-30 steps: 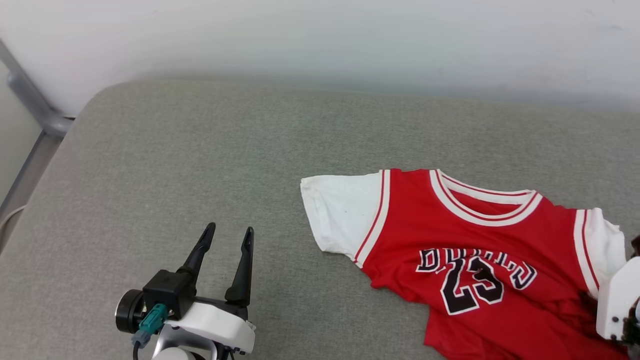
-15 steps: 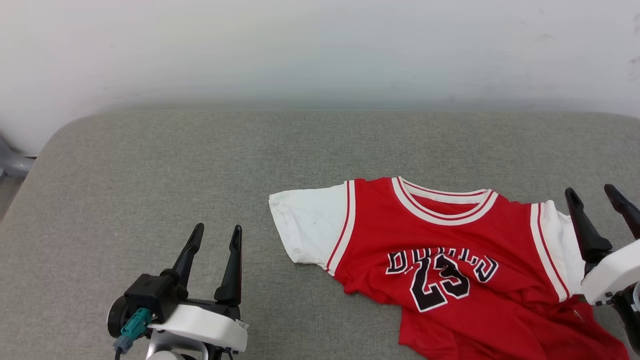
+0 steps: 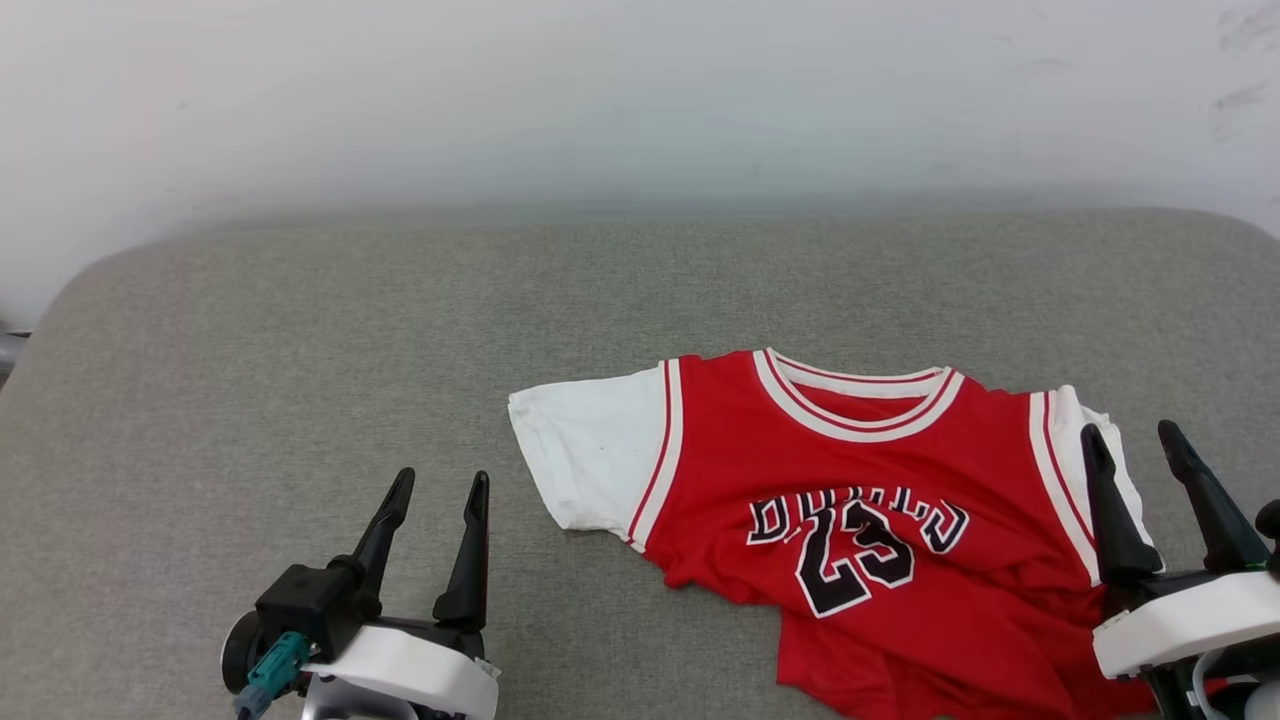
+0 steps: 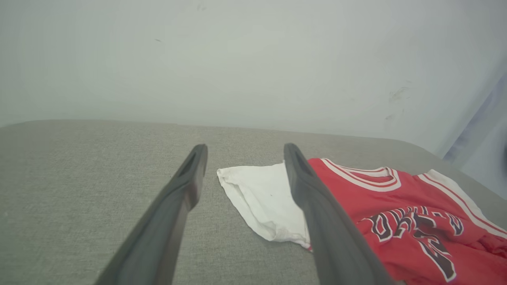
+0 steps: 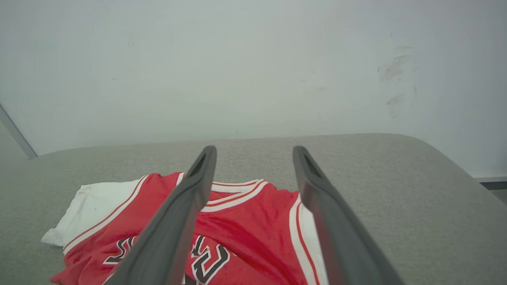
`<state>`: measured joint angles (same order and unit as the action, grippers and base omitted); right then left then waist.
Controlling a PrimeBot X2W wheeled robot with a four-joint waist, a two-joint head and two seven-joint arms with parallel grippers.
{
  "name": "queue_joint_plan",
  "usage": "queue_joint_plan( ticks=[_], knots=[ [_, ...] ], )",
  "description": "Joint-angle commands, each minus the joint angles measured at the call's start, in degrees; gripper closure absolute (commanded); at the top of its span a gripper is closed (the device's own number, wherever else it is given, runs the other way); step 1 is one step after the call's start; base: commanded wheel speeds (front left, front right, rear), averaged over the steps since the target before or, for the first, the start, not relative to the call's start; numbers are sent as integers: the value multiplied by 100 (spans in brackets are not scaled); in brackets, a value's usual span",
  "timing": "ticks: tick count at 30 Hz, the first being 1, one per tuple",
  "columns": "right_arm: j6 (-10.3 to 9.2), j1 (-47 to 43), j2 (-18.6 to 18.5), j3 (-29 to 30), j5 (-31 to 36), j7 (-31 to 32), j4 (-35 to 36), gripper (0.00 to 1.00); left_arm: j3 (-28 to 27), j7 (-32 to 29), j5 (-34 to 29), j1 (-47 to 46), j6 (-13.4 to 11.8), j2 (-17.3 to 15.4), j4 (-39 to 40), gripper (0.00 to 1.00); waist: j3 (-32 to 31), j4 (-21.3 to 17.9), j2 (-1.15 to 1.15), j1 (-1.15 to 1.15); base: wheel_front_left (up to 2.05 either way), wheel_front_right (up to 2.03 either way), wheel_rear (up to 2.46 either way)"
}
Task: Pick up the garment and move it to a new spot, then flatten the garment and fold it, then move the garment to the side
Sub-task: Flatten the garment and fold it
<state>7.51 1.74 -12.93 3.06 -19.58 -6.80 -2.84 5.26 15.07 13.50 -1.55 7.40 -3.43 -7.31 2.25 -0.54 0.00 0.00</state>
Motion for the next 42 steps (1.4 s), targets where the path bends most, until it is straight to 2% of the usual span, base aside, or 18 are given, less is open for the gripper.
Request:
queue_joint_plan(
  ticks=[1, 5, 7, 14, 19, 24, 27, 34, 42],
  knots=[
    [-5, -1, 39, -25, -4, -27, 54, 0, -14, 14, 50, 19, 8, -35, 10, 0, 41, -60, 0, 0, 0, 0, 0],
    [-5, 108, 95, -6, -2, -14, 160, 0, 84, -97, 134, -80, 9, -201, 50, 0, 178, -183, 0, 0, 0, 0, 0],
    [-5, 168, 88, 11, 24, 3, 209, 0, 240, -392, 135, -245, 10, -380, 85, 0, 278, -243, 0, 0, 0, 0, 0],
    [-5, 405, 166, 90, 66, 35, 479, 0, 770, -2266, 383, -1238, 10, -1121, 38, 0, 778, -467, 0, 0, 0, 0, 0],
    [-5, 556, 255, 15, 127, -2, 577, 0, 1269, -3689, 946, -2362, 10, -1708, -120, 0, 1161, -637, 0, 0, 0, 0, 0],
    [-5, 750, 339, -86, 93, -97, 538, 0, 1506, -4654, 1547, -3303, 5, -2116, -543, 0, 1516, -834, 0, 0, 0, 0, 0],
    [-5, 846, 363, -141, 93, -167, 487, 0, 1657, -5158, 1688, -3686, 5, -2349, -834, 0, 1665, -920, 0, 0, 0, 0, 0],
    [-5, 930, 395, -162, 96, -286, 356, 0, 2100, -5779, 1804, -4057, 5, -2781, -1311, 0, 1827, -1032, 0, 0, 0, 0, 0],
    [-5, 990, 393, -198, 106, -313, 309, 0, 2373, -5858, 1991, -4038, 5, -2796, -1648, 0, 1919, -1027, 0, 0, 0, 0, 0]
  ],
)
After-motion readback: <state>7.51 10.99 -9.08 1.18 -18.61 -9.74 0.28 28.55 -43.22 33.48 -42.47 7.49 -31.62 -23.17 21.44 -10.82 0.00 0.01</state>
